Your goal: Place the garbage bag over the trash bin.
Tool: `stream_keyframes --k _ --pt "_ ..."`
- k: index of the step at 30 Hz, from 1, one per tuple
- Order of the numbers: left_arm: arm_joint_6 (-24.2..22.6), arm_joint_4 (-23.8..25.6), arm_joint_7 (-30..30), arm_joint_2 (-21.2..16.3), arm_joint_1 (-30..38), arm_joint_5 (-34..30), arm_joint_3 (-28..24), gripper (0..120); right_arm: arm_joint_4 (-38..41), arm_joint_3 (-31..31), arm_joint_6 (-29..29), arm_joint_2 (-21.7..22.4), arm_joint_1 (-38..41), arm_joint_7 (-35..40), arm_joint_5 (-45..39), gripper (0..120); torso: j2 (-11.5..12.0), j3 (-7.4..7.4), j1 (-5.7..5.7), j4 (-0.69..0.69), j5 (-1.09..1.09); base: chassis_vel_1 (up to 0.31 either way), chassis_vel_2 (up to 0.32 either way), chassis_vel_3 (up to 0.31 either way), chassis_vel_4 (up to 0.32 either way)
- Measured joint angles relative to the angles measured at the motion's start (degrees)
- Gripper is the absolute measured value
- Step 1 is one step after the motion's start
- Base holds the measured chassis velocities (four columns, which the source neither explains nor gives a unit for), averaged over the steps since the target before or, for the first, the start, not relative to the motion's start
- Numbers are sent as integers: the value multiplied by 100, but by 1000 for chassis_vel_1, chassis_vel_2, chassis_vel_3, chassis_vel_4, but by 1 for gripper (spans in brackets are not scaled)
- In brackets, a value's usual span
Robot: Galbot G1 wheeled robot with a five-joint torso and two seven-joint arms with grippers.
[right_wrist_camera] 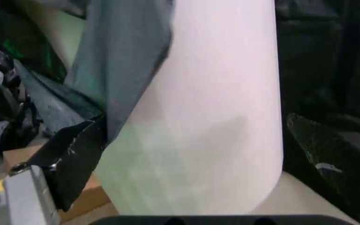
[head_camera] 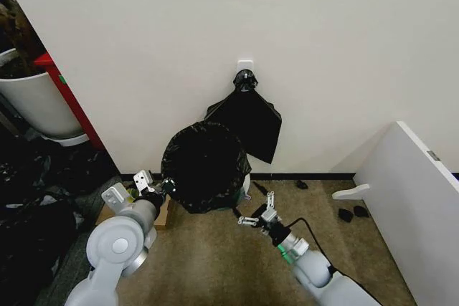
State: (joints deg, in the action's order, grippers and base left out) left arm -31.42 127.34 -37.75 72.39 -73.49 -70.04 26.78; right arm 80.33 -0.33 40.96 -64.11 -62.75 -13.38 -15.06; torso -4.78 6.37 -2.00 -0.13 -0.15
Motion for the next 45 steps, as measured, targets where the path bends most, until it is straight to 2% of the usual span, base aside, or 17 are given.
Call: stream_keyframes --k 7,16,19,20,24,26,29,30,31,33,34,35,36,38,39,42,45 --pt "-47 100 -1 -25 -25 -20 30 1 -130 189 78 67 -140 -589 -767 100 0 0 0 0 1 0 0 0 0" --pt "3 100 16 -46 -63 60 45 1 293 278 519 254 -381 -1083 -795 100 0 0 0 0 1 0 0 0 0" --pt "44 69 50 -72 -65 149 30 1 500 407 636 389 -536 -2013 -1132 100 0 0 0 0 1 0 0 0 0" --pt "44 69 50 -72 -65 149 30 1 500 407 636 389 -536 -2013 -1132 100 0 0 0 0 1 0 0 0 0" --pt "69 -94 110 -197 -45 265 -21 1 442 1011 643 545 -574 -4012 -2171 100 0 0 0 0 1 0 0 0 0" --pt "69 -133 114 -219 -45 300 -59 1 454 1109 642 560 -575 -4105 -2277 100 0 0 0 0 1 0 0 0 0" --pt "4 -290 123 -305 -76 503 -303 1 733 1398 392 584 -620 -3596 -2528 100 0 0 0 0 1 0 0 0 0" --pt "-43 -359 138 -334 -101 618 -407 1 911 1496 209 580 -665 -2981 -2402 100 0 0 0 0 0 0 0 0 0" --pt "-43 -359 138 -334 -101 618 -407 1 911 1496 209 580 -665 -2981 -2402 100 0 0 0 0 0 0 0 0 0" --pt "-115 -454 155 -355 -122 713 -497 1 1120 1552 44 559 -717 -2142 -1998 100 0 0 0 0 -2 0 0 0 0" --pt "-200 -562 163 -357 -125 749 -556 1 1411 1550 -199 515 -803 -1175 -1459 100 0 0 0 0 -1 0 0 0 0" --pt "-200 -562 163 -357 -125 749 -556 1 1411 1550 -199 515 -803 -1175 -1459 100 0 0 0 0 -1 0 0 0 0" --pt "-231 -659 186 -349 -122 764 -594 1 1592 1506 -340 483 -853 -626 -1166 100 0 0 0 0 2 0 0 0 0" --pt "-234 -967 230 -288 -116 973 -701 1 2220 1254 -902 306 -1036 1292 -289 100 0 0 0 0 -1 0 0 0 0" --pt "-234 -967 230 -288 -116 973 -701 1 2220 1254 -902 306 -1036 1292 -289 100 0 0 0 0 -1 0 0 0 0" --pt "-326 -1115 201 -177 -180 1080 -751 1 2723 983 -1396 75 -1151 2407 311 100 0 -1 0 1 0 0 0 0 0" --pt "-369 -1195 201 -129 -194 1161 -782 1 2862 943 -1504 -24 -1192 2616 537 100 0 0 0 1 -1 0 0 0 0"
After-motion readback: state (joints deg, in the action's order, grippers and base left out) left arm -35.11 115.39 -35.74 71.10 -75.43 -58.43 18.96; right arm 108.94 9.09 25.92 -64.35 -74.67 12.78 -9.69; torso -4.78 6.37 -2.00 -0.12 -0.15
